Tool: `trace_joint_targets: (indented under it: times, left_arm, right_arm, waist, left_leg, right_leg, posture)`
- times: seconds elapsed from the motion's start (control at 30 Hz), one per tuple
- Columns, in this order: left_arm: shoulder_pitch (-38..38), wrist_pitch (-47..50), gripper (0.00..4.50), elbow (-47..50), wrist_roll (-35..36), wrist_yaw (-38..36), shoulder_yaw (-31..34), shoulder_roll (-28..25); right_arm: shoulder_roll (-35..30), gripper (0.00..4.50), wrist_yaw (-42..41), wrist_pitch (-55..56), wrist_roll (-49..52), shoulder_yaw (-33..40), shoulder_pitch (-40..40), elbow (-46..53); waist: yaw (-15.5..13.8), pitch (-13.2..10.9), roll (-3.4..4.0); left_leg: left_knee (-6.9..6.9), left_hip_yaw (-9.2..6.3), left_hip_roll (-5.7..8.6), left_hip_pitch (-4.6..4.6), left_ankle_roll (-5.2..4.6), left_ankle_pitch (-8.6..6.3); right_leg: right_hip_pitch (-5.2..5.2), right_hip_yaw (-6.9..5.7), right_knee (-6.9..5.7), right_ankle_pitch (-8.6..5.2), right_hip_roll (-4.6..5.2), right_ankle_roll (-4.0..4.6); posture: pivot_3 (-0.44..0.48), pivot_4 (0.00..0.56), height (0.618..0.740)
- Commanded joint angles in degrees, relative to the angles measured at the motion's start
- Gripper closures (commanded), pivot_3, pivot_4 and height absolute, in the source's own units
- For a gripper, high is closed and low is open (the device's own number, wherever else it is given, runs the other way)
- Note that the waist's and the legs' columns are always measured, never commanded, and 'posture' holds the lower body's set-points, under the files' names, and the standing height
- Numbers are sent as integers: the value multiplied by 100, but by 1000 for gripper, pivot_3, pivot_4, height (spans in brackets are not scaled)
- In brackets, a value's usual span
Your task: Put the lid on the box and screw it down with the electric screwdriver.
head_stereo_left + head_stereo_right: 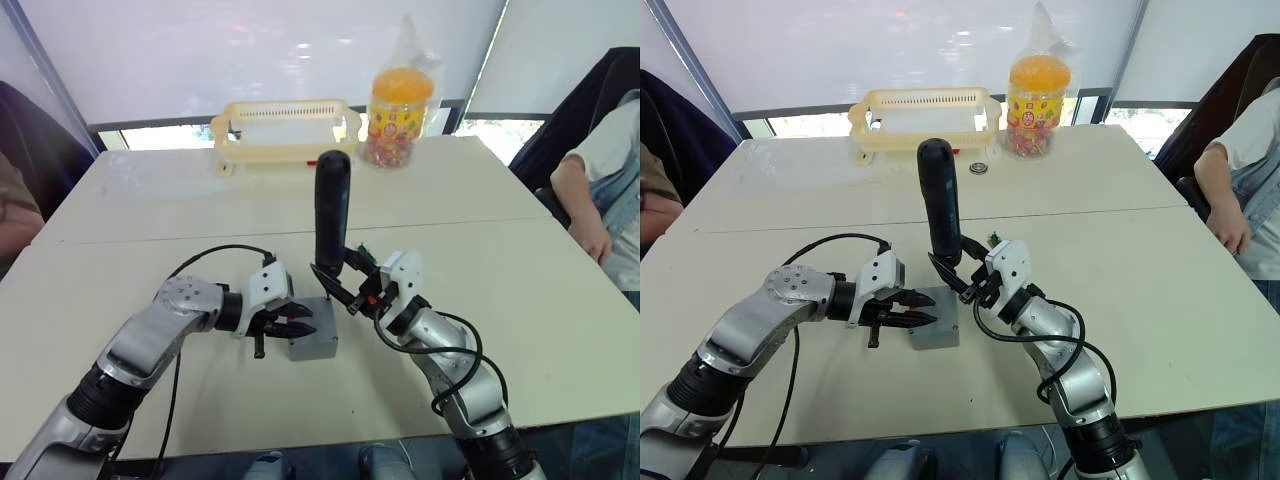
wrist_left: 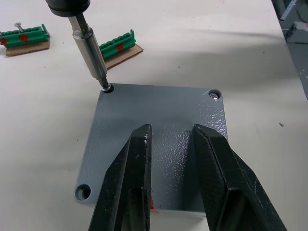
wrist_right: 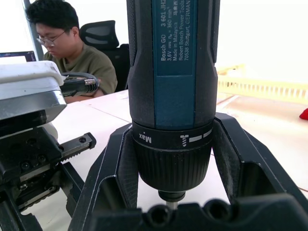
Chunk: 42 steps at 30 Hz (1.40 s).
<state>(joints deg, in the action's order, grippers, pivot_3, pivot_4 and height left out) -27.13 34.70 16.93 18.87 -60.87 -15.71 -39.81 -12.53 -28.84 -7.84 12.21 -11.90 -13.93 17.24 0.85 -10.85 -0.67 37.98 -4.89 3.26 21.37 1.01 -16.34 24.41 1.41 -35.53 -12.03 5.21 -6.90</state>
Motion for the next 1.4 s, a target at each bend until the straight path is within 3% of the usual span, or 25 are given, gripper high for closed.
trace_joint_targets:
  times: [0.03, 1.4]
  left_arm:
    - [70, 29, 3181, 23, -31, -14, -23, -37]
    - [449, 143, 3181, -71, -38, 68, -13, -35]
  right_arm:
    - [-99, 2731, -55, -251, -23, -32, 150, -87]
    - [-212, 2731, -89, -525, -61, -78, 136, -259]
  waist:
    - [0, 2, 0]
    - [-4, 122, -2]
  left_leg:
    - [0, 0, 0, 0, 0, 0]
    - [-1, -5, -8, -12, -2, -1]
  right_leg:
    - [0, 0, 0, 0, 0, 0]
    - [-21, -2, 13, -10, 0, 12]
  posture:
    - [0, 150, 740]
    - [0, 150, 740]
